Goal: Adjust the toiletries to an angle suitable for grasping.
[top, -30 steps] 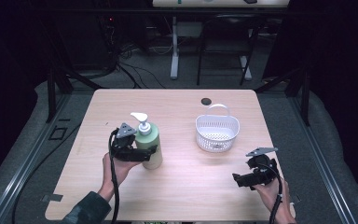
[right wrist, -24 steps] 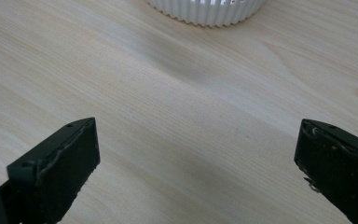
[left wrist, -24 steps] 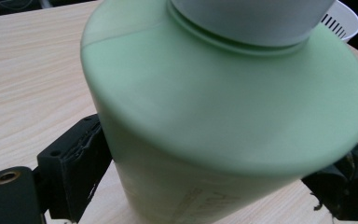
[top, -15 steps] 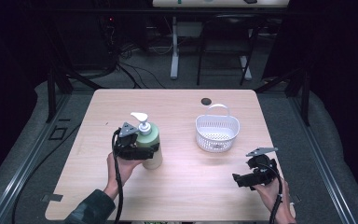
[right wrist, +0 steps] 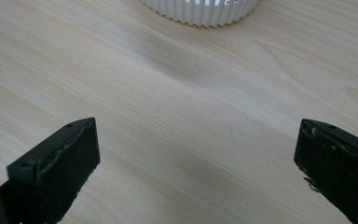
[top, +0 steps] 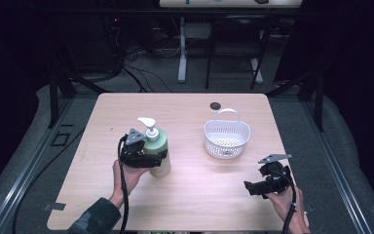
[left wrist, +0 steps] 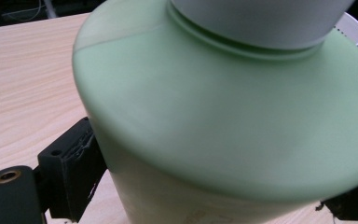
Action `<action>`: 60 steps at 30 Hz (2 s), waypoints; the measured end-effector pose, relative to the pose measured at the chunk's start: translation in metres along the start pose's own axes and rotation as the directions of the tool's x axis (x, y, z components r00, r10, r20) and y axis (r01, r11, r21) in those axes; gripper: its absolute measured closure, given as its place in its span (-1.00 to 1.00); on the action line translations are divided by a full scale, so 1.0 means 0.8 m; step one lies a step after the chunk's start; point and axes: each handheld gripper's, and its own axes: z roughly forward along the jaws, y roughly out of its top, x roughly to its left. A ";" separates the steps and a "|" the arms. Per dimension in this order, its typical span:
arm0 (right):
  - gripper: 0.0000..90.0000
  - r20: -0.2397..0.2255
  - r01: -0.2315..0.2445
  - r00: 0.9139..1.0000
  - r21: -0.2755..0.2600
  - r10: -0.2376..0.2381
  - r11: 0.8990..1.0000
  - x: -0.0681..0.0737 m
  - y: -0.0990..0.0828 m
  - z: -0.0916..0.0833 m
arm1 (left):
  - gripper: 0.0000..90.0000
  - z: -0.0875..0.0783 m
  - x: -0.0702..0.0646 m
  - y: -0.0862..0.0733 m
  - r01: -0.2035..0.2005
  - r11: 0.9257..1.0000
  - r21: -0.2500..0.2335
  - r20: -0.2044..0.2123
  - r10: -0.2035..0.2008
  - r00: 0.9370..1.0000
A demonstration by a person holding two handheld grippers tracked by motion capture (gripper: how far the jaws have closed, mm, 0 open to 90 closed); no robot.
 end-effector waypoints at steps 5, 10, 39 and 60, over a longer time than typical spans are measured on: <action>-1.00 0.005 -0.004 1.000 0.000 0.004 1.000 -0.001 -0.001 -0.002 | -0.78 0.000 -0.002 0.000 -0.010 1.000 0.002 0.012 0.010 1.000; -1.00 0.005 -0.001 1.000 -0.001 0.001 1.000 -0.001 -0.001 -0.002 | -0.78 0.001 -0.006 0.000 -0.017 1.000 0.006 0.024 0.017 1.000; -1.00 0.018 -0.013 1.000 -0.020 0.013 1.000 -0.003 0.000 -0.008 | -0.78 0.020 -0.045 0.007 -0.080 0.997 0.010 0.119 0.079 0.990; -1.00 0.050 -0.009 0.999 -0.043 0.011 0.999 -0.004 0.000 -0.014 | -0.77 0.033 -0.069 0.010 -0.116 0.993 -0.002 0.163 0.115 0.980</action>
